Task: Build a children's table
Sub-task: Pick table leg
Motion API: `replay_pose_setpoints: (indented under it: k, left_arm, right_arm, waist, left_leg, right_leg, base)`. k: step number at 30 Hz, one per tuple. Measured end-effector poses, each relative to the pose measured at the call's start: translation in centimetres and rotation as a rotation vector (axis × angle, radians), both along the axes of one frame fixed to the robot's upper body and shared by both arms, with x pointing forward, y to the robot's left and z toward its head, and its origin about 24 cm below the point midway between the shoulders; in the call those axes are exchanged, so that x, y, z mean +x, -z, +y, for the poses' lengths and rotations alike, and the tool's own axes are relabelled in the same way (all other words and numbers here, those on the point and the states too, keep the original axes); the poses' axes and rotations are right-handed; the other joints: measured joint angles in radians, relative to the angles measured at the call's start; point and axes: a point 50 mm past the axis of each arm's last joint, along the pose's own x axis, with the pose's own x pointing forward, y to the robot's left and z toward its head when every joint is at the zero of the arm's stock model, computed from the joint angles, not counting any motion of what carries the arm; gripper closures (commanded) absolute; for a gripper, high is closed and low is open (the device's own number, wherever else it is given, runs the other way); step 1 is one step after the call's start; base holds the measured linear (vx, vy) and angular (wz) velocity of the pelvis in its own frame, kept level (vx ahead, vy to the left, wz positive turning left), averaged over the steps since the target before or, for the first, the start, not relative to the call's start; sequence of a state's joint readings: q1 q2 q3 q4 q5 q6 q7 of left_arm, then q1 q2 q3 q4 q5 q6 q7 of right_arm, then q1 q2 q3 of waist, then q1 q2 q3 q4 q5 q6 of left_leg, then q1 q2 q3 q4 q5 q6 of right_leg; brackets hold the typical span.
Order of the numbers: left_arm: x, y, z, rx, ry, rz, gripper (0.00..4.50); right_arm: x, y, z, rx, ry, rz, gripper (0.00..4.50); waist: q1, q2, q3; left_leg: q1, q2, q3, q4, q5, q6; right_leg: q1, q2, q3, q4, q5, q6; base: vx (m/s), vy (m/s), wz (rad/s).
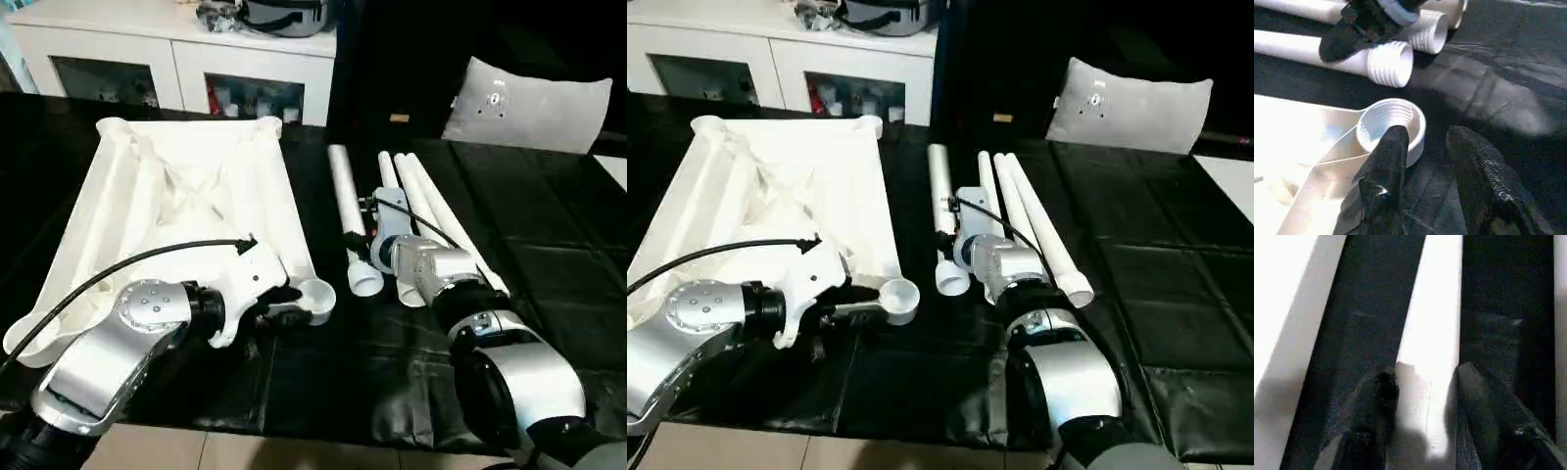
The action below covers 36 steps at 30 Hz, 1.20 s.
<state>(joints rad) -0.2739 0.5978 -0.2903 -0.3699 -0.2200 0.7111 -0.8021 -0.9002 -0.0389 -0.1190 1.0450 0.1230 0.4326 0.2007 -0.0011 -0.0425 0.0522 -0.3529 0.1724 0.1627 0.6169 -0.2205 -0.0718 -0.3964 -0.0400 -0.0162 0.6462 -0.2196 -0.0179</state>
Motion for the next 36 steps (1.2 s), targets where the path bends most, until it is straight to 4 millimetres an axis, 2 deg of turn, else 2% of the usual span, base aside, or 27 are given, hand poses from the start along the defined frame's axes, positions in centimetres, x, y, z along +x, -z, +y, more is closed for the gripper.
replay_pose_setpoints:
  k: [2,7,9,11,15,17,21,24,28,31,32,36]
  left_arm:
    - [0.1,0.0,-0.2,-0.013,-0.012,-0.005,2.89]
    - [1.1,-0.5,-0.1,-0.069,-0.103,-0.042,2.89]
    - [1.3,-0.4,0.0,-0.076,-0.124,-0.047,2.89]
    - [1.3,-0.4,-0.3,-0.089,-0.129,-0.047,2.89]
    - [1.5,-0.2,-0.2,-0.089,-0.138,-0.036,2.89]
    - [1.6,-0.3,-0.4,-0.094,-0.145,-0.040,2.89]
    - [2.0,-0.7,-0.8,-0.110,-0.164,-0.065,2.89]
    - [2.0,-0.6,-0.9,-0.113,-0.173,-0.067,2.89]
    - [2.0,-0.5,-0.8,-0.107,-0.177,-0.056,2.89]
    - [1.9,-0.4,-0.7,-0.101,-0.179,-0.049,2.89]
    - [1.8,-0.5,-0.7,-0.100,-0.178,-0.049,2.89]
    - [1.6,-0.6,-0.5,-0.091,-0.176,-0.052,2.89]
  right_arm:
    - [0.2,-0.3,-0.2,0.017,0.013,-0.028,2.76]
    - [0.1,-1.4,-0.9,0.127,0.030,-0.124,3.13]
    - [0.1,-1.9,-1.1,0.149,0.016,-0.135,3.31]
    - [-0.2,-2.5,-1.4,0.203,-0.010,-0.153,3.51]
    - [-0.5,-3.0,-1.5,0.224,-0.029,-0.187,3.51]
    - [-0.6,-3.3,-1.5,0.234,-0.035,-0.207,3.28]
    - [-0.6,-4.3,-1.2,0.246,-0.057,-0.226,2.90]
    - [-0.7,-4.1,-0.9,0.232,-0.057,-0.177,2.70]
    - [-0.2,-3.6,-1.1,0.116,-0.029,-0.104,2.38]
    - [0.1,-3.8,-0.7,0.044,-0.036,-0.042,2.16]
    - [0.2,-3.9,-0.5,0.017,-0.047,-0.020,1.96]
    - [0.5,-4.2,-0.1,-0.022,-0.064,0.014,1.76]
  waist:
    - [0.000,0.000,0.000]
    - [0.005,0.032,0.015]
    - [0.005,0.041,0.015]
    - [0.004,0.046,0.014]
    - [0.005,0.051,0.015]
    - [0.006,0.055,0.017]
    - [0.007,0.057,0.018]
    - [0.007,0.057,0.018]
    - [0.005,0.056,0.018]
    - [0.004,0.055,0.018]
    - [0.005,0.055,0.018]
    - [0.006,0.051,0.018]
  left_leg:
    - [-0.001,0.000,0.000,0.000,0.000,0.000]
    - [-0.008,0.001,0.001,0.000,0.000,0.000]
    - [-0.015,0.001,0.001,-0.001,0.000,0.000]
    - [-0.016,0.002,0.001,-0.001,0.002,0.004]
    - [-0.014,0.002,0.002,-0.001,0.000,0.004]
    - [-0.014,0.002,0.002,-0.001,0.000,0.003]
    - [-0.014,0.002,0.003,-0.001,0.001,0.004]
    - [-0.014,0.002,0.003,-0.001,0.001,0.004]
    - [-0.015,0.002,0.003,-0.001,0.001,0.004]
    - [-0.015,0.002,0.003,-0.001,0.001,0.004]
    - [-0.015,0.002,0.003,-0.001,0.001,0.004]
    - [-0.015,0.002,0.004,0.000,0.001,0.004]
  right_leg:
    - [-0.001,0.000,0.000,0.000,0.001,-0.001]
    - [-0.007,0.000,0.000,0.000,0.001,-0.002]
    - [-0.011,0.001,-0.001,-0.001,0.001,-0.002]
    - [-0.011,0.002,-0.001,-0.001,0.000,-0.003]
    - [-0.011,0.002,-0.001,-0.003,0.000,-0.003]
    - [-0.011,0.001,-0.001,-0.003,0.001,-0.003]
    - [-0.010,0.000,-0.001,-0.002,0.001,-0.004]
    - [-0.010,0.000,-0.001,-0.002,0.001,-0.003]
    - [-0.010,0.000,-0.001,-0.002,0.001,-0.003]
    - [-0.011,0.000,-0.001,-0.002,0.001,-0.003]
    - [-0.011,0.000,-0.001,-0.002,0.001,-0.003]
    - [-0.011,0.000,-0.001,-0.002,0.001,-0.003]
  base:
    - [0.000,0.000,0.00]
    - [0.000,0.000,0.00]
    - [0.000,0.000,0.00]
    - [0.000,0.000,0.00]
    - [0.000,0.000,0.00]
    - [0.000,0.000,0.00]
    - [0.000,0.000,0.00]
    - [0.000,0.000,0.00]
    - [0.000,0.000,0.00]
    - [0.000,0.000,0.00]
    - [0.000,0.000,0.00]
    - [0.000,0.000,0.00]
